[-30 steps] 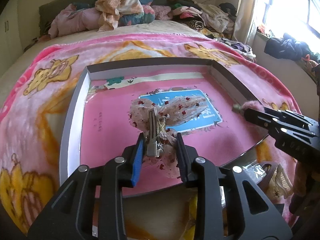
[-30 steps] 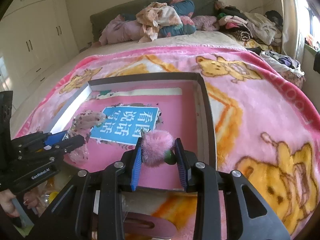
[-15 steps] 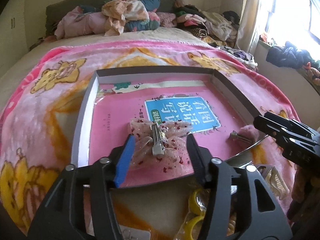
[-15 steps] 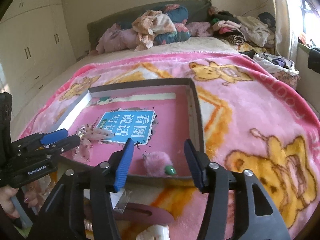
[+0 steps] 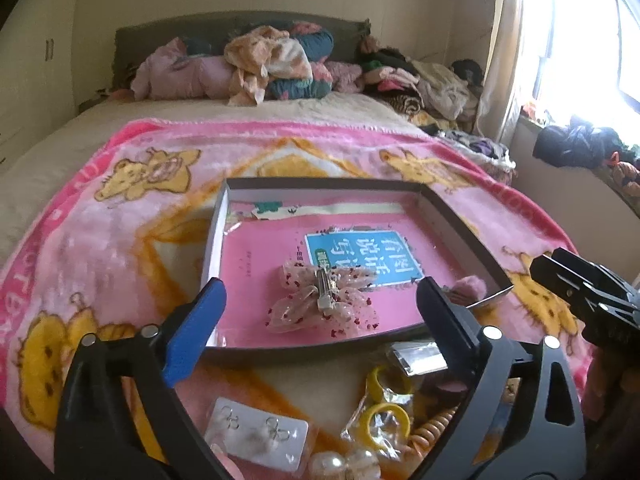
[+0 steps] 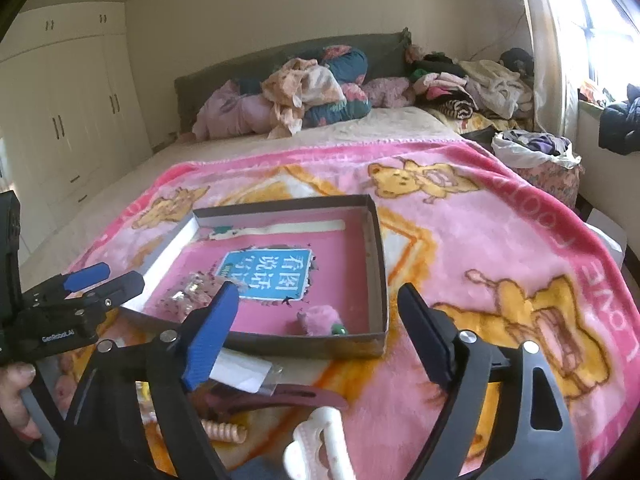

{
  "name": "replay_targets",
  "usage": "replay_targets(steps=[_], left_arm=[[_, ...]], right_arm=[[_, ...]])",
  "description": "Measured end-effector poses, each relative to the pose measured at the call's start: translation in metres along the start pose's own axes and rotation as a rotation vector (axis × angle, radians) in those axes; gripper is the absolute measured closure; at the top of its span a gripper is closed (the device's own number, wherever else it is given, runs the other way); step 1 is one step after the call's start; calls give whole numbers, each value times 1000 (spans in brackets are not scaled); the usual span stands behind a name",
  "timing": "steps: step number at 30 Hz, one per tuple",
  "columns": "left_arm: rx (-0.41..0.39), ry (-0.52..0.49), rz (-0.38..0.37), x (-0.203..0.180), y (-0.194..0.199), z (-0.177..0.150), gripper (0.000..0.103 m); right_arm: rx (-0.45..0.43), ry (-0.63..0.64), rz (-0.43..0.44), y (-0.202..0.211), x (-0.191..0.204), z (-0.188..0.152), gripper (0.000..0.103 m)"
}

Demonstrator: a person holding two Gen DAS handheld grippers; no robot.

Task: Organize jewelry
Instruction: 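Carry the bow and pom-pom into the grey tray and open both tools, then withdraw both tools from the tray back toward the remaining jewelry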

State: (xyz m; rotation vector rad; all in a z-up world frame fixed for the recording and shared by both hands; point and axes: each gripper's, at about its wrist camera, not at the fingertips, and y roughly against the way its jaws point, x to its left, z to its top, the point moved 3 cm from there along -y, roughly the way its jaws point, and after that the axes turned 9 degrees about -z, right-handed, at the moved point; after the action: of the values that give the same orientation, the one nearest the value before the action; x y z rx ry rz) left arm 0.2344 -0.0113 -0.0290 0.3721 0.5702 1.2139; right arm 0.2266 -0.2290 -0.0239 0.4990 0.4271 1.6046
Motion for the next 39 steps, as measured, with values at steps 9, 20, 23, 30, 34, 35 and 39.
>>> replay_targets(steps=[9,20,23,30,34,35,39], left_arm=[[-82,-32,17,-8,35,-2,12],[-118,-36,10,-12,64,-17,12],[-115,-39,9,-13,68,-23,12],[-97,-56,2,-17,75,-40,12],[-81,-69,-6,-21,76,-49,12],[-77,-71,-11,-22,76,-51,12],[-60,-80,-20,-26,74,-57,12]], right_arm=[[-53,-9,-2,34,2,-2,19],[-105,28,-16,70,9,-16,18],[-101,31,-16,76,8,-23,18],[-82,36,-13,84,11,-41,18],[-65,43,-11,87,12,-54,18],[-62,44,-12,88,12,-56,18],[-48,42,-15,90,11,-66,18]])
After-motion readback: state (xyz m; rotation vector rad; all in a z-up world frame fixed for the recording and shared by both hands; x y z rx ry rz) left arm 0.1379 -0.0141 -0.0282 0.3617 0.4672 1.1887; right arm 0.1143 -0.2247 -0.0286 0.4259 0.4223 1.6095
